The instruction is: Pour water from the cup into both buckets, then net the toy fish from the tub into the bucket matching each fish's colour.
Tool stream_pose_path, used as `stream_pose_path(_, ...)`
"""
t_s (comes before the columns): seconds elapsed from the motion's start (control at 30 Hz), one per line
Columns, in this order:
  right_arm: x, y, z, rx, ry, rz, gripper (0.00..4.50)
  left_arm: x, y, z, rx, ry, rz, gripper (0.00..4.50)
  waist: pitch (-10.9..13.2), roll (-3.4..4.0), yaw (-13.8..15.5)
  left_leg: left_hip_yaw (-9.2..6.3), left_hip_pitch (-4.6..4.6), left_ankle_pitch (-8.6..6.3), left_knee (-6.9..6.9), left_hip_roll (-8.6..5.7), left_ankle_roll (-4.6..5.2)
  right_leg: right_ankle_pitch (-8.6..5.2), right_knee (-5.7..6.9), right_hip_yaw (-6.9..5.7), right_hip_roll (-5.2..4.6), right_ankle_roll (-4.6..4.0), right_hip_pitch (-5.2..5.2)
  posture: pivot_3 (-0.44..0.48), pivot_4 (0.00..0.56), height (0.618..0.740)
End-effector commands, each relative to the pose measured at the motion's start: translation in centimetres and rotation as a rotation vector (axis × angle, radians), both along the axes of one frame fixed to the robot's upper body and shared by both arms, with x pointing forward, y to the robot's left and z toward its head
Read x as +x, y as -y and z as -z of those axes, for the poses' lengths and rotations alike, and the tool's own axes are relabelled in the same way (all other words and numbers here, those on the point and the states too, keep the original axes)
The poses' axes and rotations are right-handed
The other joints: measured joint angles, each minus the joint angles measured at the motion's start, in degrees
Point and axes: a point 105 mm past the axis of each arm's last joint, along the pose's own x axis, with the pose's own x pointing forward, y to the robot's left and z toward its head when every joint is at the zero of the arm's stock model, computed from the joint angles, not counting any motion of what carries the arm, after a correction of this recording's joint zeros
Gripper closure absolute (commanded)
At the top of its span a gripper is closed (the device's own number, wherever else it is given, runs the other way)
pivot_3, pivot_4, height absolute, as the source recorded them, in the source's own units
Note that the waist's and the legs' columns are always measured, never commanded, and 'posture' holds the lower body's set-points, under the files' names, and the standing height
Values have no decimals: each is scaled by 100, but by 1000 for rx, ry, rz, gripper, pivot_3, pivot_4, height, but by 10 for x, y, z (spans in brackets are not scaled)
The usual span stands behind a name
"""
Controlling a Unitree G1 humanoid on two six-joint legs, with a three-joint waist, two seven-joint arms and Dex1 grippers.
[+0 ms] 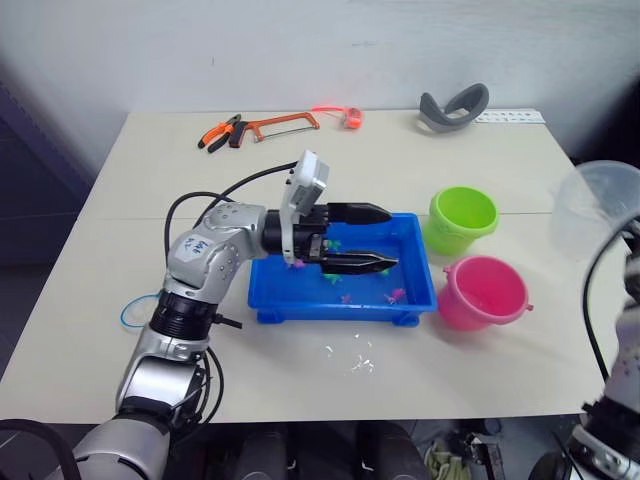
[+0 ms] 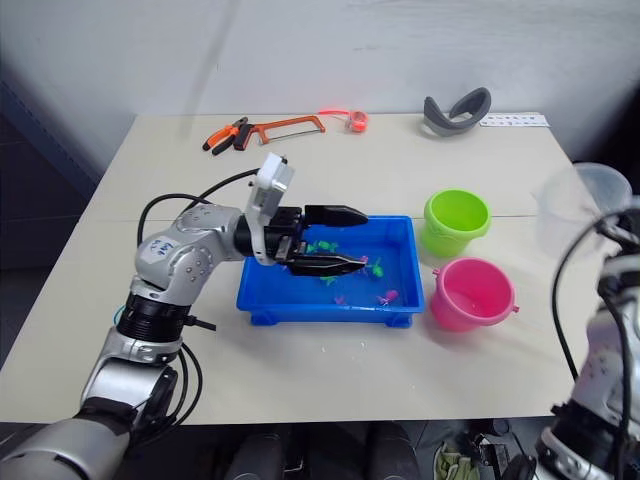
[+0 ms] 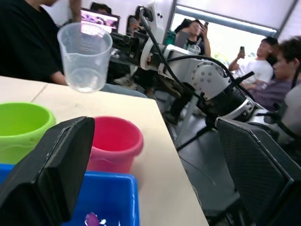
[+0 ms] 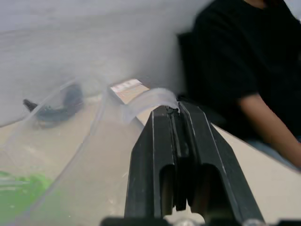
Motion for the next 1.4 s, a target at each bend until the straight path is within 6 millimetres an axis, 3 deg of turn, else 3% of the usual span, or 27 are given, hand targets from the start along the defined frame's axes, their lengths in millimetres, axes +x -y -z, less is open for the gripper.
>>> stream_pose_path(0.03, -71, 34, 48, 385, 70, 106, 4432, -19, -11, -10, 32, 57, 130, 0, 0, 0, 1, 1, 0, 0, 1, 0, 0, 0, 0, 1, 0, 0, -1, 0, 150, 740)
stream_pose_path(0.17, -80, 45, 73, 478, 73, 141, 4432, -21, -10, -11, 38, 55, 147, 0, -2, 4, -34, 6, -1, -1, 3, -4, 6, 2, 1, 6, -2, 4, -1, 0, 150, 740)
stream_pose_path(0.43, -76, 65, 100, 504, 78, 210, 4432, -33, -6, -14, 40, 37, 225, 0, -8, 22, -73, 15, 13, 0, 3, -6, 13, 2, -2, 21, -6, 3, -5, 0, 150, 740)
stream_pose_path(0.63, -72, 66, 135, 521, 8, 224, 4432, -38, -8, -13, 42, 21, 232, 0, -12, 32, -57, 15, 13, 0, 0, -6, 14, 2, 0, 21, -5, 3, -4, 0, 150, 740)
stream_pose_path(0.8, -78, 66, 146, 500, -18, 235, 4432, -39, -10, -13, 49, 20, 220, 0, -12, 36, -71, 16, 14, 0, 0, -8, 14, 2, -2, 21, -5, 4, -2, 0, 150, 740)
stream_pose_path(1.0, -99, 64, 151, 491, -30, 262, 2524, -37, -10, -14, 54, 23, 214, 0, -11, 38, -65, 18, 24, 0, 0, -7, 13, 2, -3, 25, -6, 3, 2, 0, 150, 740)
stream_pose_path(1.07, -108, 59, 149, 475, -44, 261, 1474, -36, -10, -15, 54, 22, 212, 0, -11, 38, -60, 18, 26, 0, 0, -7, 13, 2, -3, 26, -7, 3, 4, 0, 150, 740)
stream_pose_path(1.13, -118, 55, 146, 455, -57, 258, 823, -35, -10, -14, 53, 20, 210, 0, -11, 38, -57, 17, 26, 0, -1, -7, 13, 2, -4, 25, -7, 3, 4, 0, 150, 740)
stream_pose_path(1.17, -126, 50, 141, 430, -72, 252, 626, -35, -10, -14, 53, 18, 209, 0, -11, 37, -58, 17, 26, 0, -1, -7, 13, 2, -4, 25, -7, 3, 4, 0, 150, 740)
stream_pose_path(1.3, -151, 29, 109, 240, -135, 206, 626, -31, -10, -11, 46, 5, 176, 0, -11, 38, -57, 15, 26, 0, -3, -7, 12, 0, -5, 25, -7, 1, 3, 0, 150, 740)
stream_pose_path(1.4, -156, 7, 63, 11, -146, 123, 626, -28, -15, -5, 45, -17, 134, 0, -14, 49, -64, 18, 27, -1, -3, -8, 13, 1, -5, 28, -10, 1, 5, 0, 150, 740)
